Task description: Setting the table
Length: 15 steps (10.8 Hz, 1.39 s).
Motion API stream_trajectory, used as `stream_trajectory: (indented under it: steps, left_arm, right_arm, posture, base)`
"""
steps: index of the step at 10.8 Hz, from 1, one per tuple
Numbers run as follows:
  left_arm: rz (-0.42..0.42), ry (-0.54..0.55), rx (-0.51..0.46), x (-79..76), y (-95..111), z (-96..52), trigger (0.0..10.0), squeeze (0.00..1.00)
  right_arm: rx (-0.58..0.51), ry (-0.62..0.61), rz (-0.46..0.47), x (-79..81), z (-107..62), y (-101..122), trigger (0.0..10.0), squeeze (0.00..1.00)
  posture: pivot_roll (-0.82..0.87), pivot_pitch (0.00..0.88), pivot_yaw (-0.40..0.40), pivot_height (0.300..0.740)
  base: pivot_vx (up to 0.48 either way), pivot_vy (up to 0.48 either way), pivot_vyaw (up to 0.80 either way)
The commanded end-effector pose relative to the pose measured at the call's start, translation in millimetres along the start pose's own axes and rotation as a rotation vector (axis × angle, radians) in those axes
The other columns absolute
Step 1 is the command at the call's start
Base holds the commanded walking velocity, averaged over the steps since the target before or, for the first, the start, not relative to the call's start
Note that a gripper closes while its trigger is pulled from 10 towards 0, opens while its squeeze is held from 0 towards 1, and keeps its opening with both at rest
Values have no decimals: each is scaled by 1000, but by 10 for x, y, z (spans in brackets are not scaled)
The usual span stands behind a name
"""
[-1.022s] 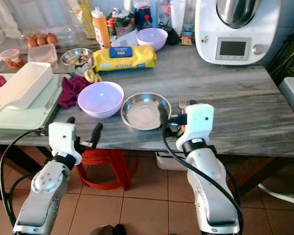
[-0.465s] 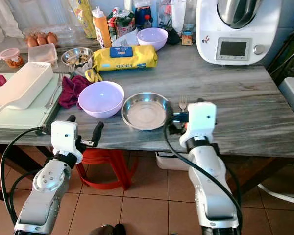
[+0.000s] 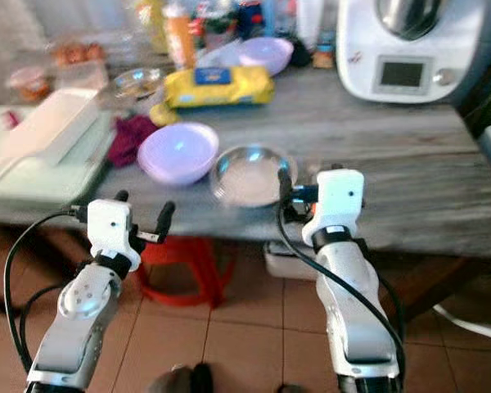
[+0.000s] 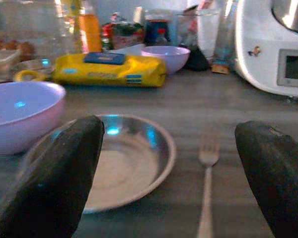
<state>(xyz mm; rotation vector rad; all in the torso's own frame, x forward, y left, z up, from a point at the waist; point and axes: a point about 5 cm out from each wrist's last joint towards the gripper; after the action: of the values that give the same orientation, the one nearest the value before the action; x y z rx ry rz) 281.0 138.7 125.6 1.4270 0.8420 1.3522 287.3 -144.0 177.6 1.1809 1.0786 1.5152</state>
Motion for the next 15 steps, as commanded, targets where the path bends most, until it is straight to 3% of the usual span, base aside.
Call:
stream_trajectory:
  steps: [1,4,5,7,11,15]
  left_arm:
    - [14,0,19,5,-42,-19,10000,0]
    - [20,-7,15,4,-34,-14,10000,0]
    - [21,-9,14,1,-33,-17,10000,0]
    - [19,-13,12,-3,-28,-15,10000,0]
    - [21,-20,14,-6,-32,-31,10000,0]
    - [-6,-65,-10,-1,-8,-51,10000,0]
  right_arm:
    - [-6,-1,3,-12,6,7,10000,0]
    - [-36,-47,4,-87,36,26,10000,0]
    - [-47,-43,-35,-87,41,29,10000,0]
    - [-9,-27,33,-57,41,-9,10000,0]
    - [-17,21,19,-5,18,9,10000,0]
    - [-9,34,15,17,-6,-9,10000,0]
  posture:
    - [-28,94,69,740]
    - [-28,97,72,740]
    - [-27,98,73,740]
    - [-27,100,74,740]
    - [-24,119,78,740]
    - [-22,123,81,740]
  base:
    - [-285,0,0]
    - [-289,0,0]
    - [-292,0,0]
    - [-291,0,0]
    - [-287,0,0]
    - [0,0,0]
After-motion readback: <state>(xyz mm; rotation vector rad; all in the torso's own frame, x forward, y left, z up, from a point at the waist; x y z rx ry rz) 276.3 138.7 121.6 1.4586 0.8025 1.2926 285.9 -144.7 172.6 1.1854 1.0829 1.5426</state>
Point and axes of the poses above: a point about 5 cm out from each wrist's last joint towards the gripper, its own z axis pointing out of the wrist towards the gripper, its own y axis along the axis of the wrist's last joint, x = y × z, and after that the axes turned 14 degrees about z, right-handed
